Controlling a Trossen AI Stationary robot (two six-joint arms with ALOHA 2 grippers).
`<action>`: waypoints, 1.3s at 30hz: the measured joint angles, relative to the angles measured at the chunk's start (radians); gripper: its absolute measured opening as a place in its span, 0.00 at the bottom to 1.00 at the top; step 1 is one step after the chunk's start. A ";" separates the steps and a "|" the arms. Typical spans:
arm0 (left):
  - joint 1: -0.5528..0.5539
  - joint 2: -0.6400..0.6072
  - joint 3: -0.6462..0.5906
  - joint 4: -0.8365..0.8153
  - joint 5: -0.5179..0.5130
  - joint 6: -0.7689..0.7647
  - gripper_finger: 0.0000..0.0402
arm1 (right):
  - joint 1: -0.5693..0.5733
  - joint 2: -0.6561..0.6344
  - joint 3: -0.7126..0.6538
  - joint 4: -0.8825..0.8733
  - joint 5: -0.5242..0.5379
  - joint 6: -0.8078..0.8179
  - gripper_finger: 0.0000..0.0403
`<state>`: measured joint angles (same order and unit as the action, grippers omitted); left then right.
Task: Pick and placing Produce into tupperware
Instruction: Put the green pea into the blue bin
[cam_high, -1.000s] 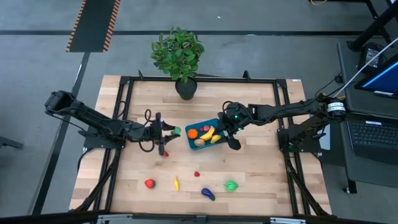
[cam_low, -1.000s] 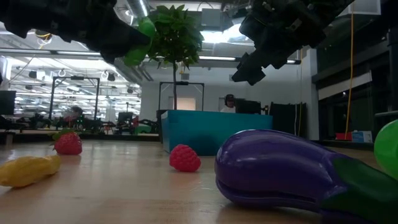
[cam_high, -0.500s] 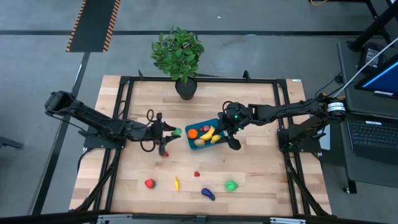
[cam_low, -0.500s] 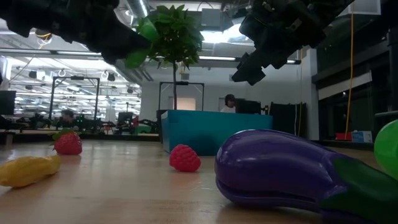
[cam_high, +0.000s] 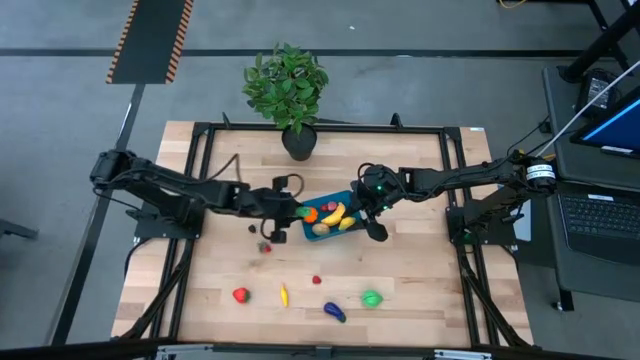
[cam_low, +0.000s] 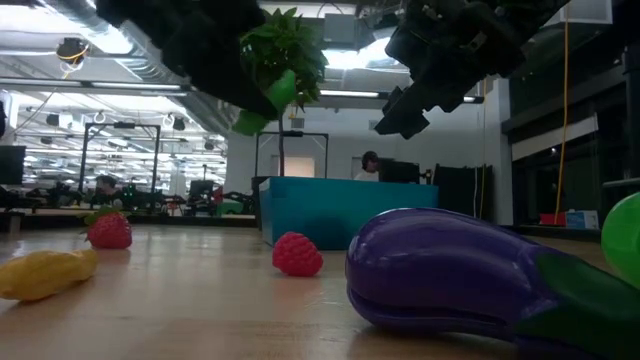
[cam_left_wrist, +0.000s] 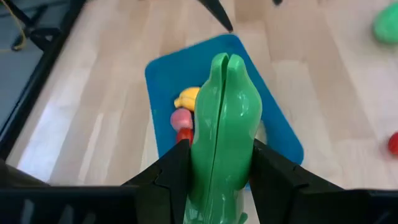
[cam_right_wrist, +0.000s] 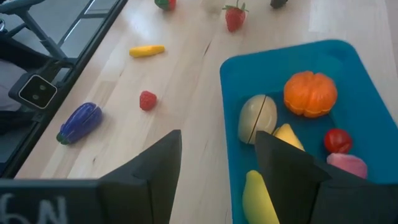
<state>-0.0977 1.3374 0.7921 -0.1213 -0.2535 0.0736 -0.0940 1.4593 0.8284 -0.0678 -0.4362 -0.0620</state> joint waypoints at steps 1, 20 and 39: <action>0.007 0.016 0.023 -0.028 0.018 0.013 0.32 | 0.000 0.000 0.000 -0.008 0.000 0.000 0.51; 0.025 0.182 0.263 -0.329 0.141 0.544 0.34 | -0.014 0.000 0.000 -0.032 -0.001 0.005 0.51; 0.032 0.417 0.508 -0.593 0.082 0.666 0.34 | -0.170 -0.045 0.000 -0.033 -0.117 -0.050 0.51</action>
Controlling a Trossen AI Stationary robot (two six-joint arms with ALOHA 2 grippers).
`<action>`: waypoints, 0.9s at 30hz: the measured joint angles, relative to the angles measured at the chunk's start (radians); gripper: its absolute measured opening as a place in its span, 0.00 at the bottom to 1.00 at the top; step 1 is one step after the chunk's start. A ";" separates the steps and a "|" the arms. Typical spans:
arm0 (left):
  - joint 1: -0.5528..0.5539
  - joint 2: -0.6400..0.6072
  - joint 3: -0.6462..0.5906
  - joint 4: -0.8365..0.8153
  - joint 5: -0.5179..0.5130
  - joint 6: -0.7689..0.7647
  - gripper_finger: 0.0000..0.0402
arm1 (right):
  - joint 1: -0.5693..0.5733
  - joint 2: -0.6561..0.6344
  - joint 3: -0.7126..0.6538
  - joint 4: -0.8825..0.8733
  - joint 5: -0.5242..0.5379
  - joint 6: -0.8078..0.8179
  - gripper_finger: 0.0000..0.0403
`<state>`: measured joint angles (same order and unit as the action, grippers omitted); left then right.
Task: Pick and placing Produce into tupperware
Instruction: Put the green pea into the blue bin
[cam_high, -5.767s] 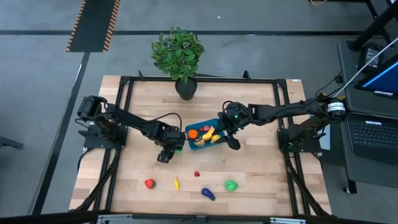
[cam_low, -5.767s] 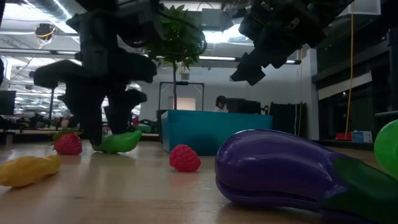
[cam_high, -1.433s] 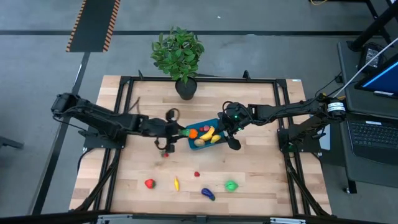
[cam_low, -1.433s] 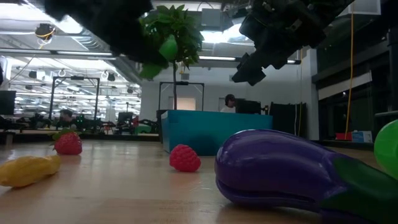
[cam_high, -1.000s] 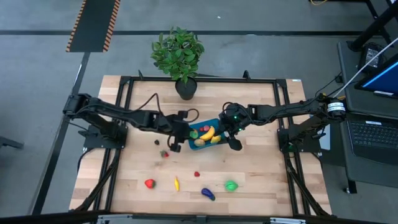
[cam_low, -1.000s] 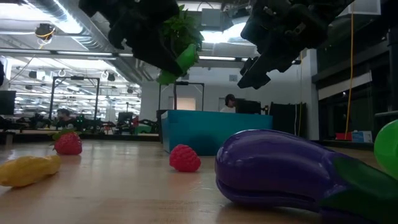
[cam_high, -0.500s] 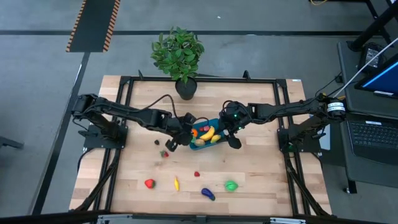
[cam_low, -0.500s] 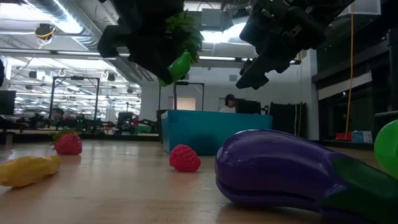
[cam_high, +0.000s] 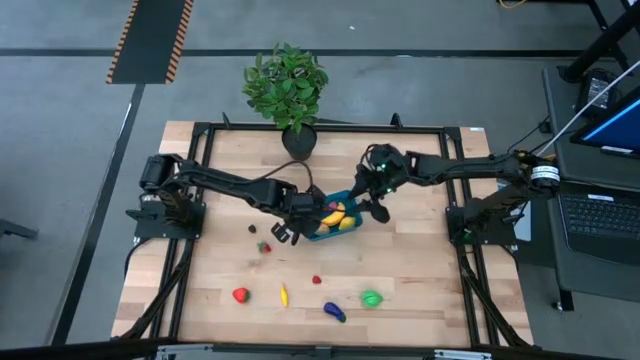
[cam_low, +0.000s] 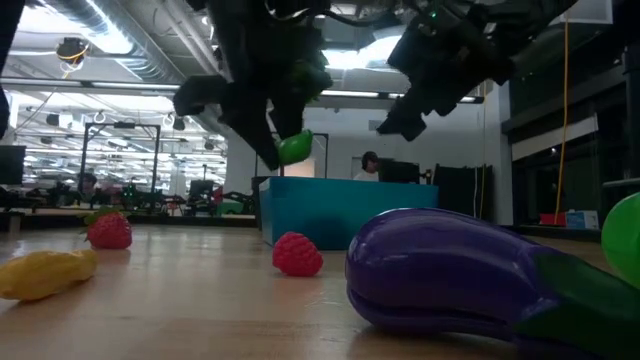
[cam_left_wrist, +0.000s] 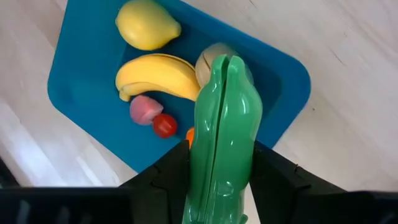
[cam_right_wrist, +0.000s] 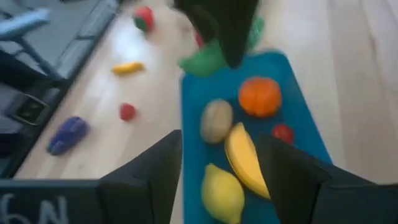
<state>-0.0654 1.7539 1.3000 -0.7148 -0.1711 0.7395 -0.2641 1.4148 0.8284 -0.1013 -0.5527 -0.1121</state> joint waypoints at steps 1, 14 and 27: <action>0.000 0.006 0.016 -0.014 0.000 0.000 0.33 | -0.006 -0.014 0.000 0.000 -0.022 -0.011 0.51; 0.000 0.009 0.078 -0.093 0.012 0.085 0.33 | -0.017 -0.322 -0.203 0.169 -0.038 -0.047 0.51; 0.025 0.077 0.078 -0.079 0.025 0.161 0.32 | -0.006 -0.403 -0.241 0.169 -0.035 -0.020 0.51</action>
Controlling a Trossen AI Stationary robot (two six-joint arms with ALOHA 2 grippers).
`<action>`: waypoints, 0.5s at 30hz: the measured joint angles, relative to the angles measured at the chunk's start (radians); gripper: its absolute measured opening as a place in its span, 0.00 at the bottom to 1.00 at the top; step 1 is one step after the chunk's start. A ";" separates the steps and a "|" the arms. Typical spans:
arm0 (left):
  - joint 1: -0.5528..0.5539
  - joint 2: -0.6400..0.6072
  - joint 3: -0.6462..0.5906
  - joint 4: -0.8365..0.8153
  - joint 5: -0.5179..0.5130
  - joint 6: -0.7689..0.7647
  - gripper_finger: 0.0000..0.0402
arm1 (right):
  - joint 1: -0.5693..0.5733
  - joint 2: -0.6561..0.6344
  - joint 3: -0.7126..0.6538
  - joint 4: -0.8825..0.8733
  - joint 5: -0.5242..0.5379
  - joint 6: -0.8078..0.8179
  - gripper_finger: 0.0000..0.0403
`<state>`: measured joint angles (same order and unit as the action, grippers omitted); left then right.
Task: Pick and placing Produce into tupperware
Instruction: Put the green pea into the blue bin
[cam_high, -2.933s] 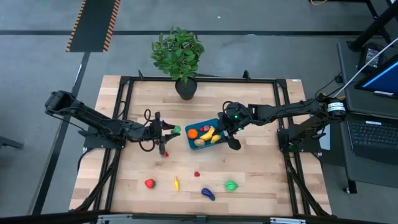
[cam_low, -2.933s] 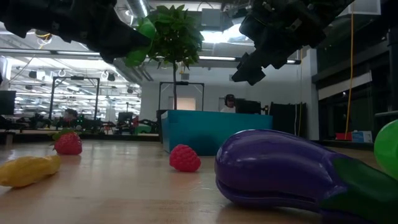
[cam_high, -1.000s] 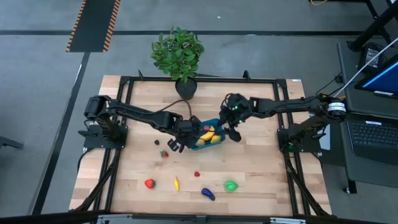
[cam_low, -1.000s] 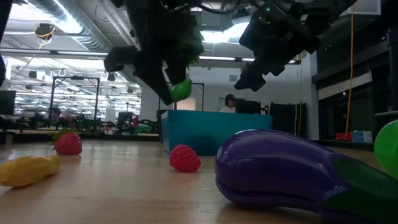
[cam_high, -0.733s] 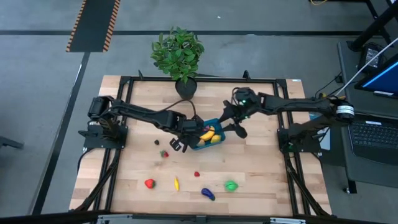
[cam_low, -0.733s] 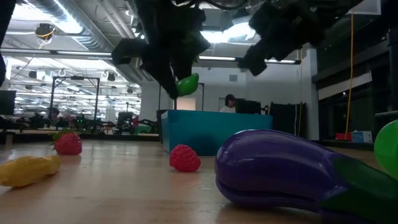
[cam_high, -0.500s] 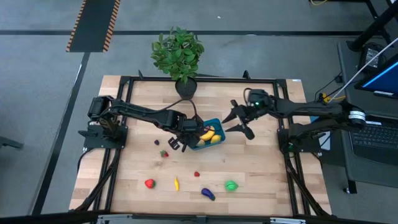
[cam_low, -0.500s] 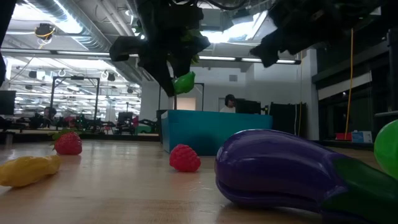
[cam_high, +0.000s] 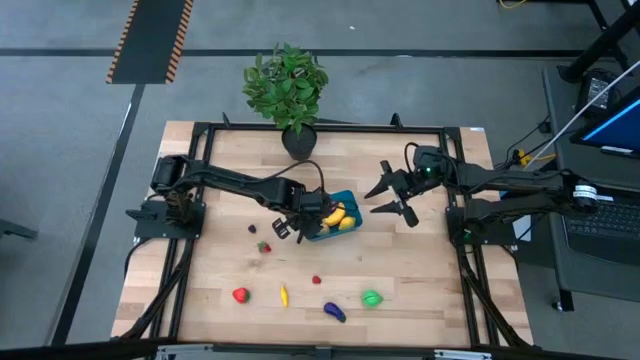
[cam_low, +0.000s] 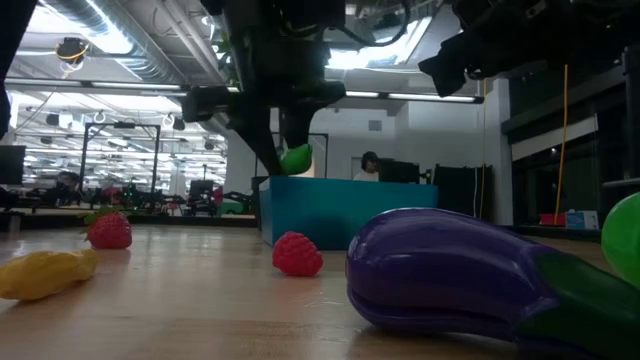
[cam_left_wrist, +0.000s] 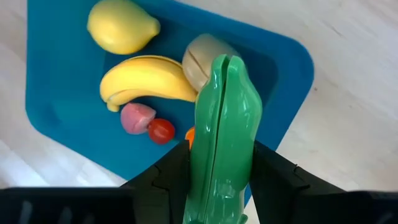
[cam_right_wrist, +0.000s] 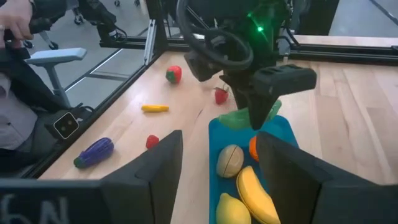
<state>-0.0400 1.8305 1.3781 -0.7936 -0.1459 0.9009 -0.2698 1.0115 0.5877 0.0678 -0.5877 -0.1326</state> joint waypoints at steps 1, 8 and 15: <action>0.003 0.002 0.000 0.002 0.001 0.000 0.32 | 0.000 0.000 0.000 -0.001 0.000 0.000 0.51; 0.009 0.006 0.000 0.003 0.058 0.024 0.33 | 0.000 0.000 0.000 -0.001 0.000 -0.002 0.51; 0.009 0.005 0.000 0.003 0.086 0.027 0.33 | 0.000 0.000 0.000 -0.001 0.000 -0.003 0.51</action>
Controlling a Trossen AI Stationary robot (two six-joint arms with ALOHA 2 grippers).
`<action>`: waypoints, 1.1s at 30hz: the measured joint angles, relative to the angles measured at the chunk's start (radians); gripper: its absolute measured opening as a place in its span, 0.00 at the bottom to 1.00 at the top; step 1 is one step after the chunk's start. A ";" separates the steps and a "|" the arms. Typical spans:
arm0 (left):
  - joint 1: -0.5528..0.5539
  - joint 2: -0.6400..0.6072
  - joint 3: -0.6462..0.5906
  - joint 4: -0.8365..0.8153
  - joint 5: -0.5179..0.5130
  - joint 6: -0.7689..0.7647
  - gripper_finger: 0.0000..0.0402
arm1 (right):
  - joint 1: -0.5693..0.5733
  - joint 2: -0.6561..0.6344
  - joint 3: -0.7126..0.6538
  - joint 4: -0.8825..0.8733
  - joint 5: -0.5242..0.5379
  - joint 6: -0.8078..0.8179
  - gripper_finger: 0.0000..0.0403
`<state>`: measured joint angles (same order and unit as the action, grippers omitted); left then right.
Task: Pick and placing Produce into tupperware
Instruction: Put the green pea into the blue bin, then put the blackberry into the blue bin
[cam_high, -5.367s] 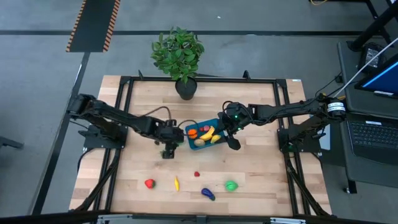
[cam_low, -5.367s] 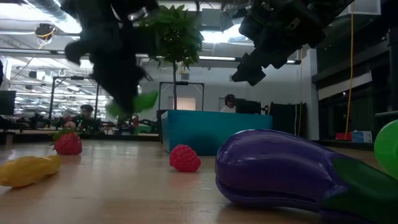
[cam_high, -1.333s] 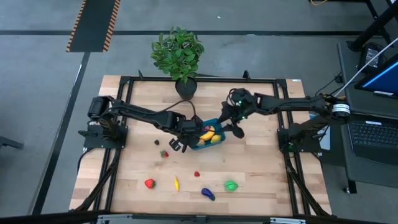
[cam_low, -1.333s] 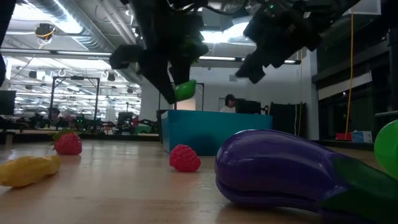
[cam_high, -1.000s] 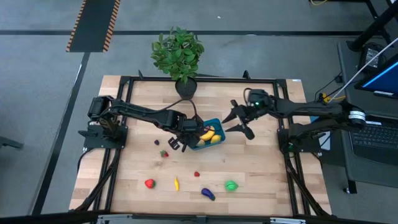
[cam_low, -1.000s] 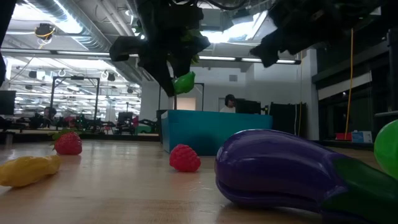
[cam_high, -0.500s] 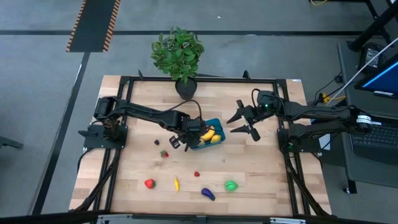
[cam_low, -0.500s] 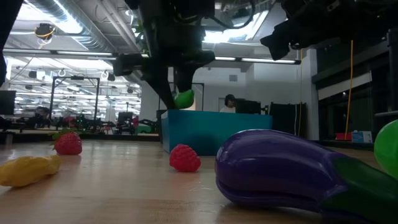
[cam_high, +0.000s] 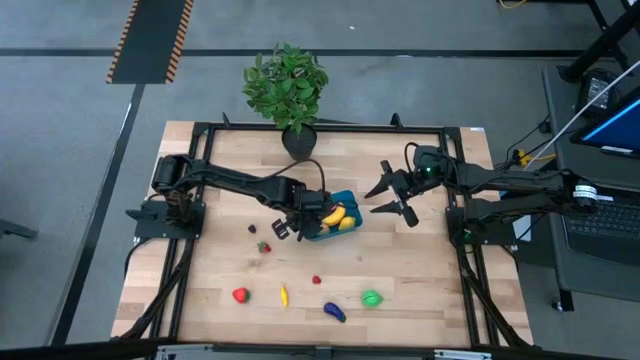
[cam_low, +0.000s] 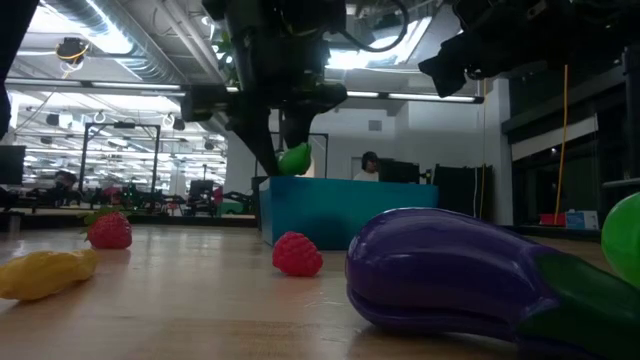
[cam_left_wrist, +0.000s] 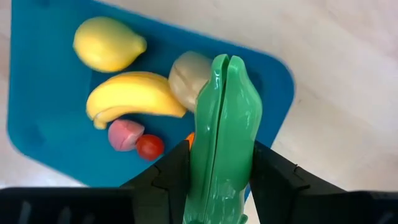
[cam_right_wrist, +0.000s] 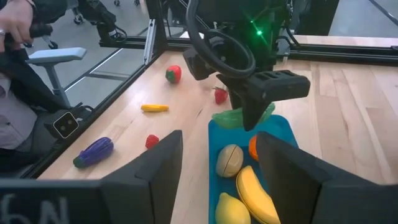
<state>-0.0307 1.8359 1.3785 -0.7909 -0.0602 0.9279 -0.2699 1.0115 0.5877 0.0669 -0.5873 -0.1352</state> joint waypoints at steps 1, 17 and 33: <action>0.001 0.000 0.000 0.000 0.018 0.000 0.33 | 0.000 0.000 0.000 0.000 0.000 0.000 0.51; 0.000 0.000 0.000 0.007 0.021 -0.030 0.41 | 0.000 0.000 0.000 -0.019 0.000 -0.001 0.51; -0.033 -0.001 0.000 0.046 -0.195 -0.043 0.38 | 0.000 0.000 0.000 -0.029 0.000 -0.004 0.51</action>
<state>-0.0640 1.8347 1.3784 -0.7444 -0.2555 0.8853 -0.2699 1.0119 0.5877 0.0380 -0.5873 -0.1397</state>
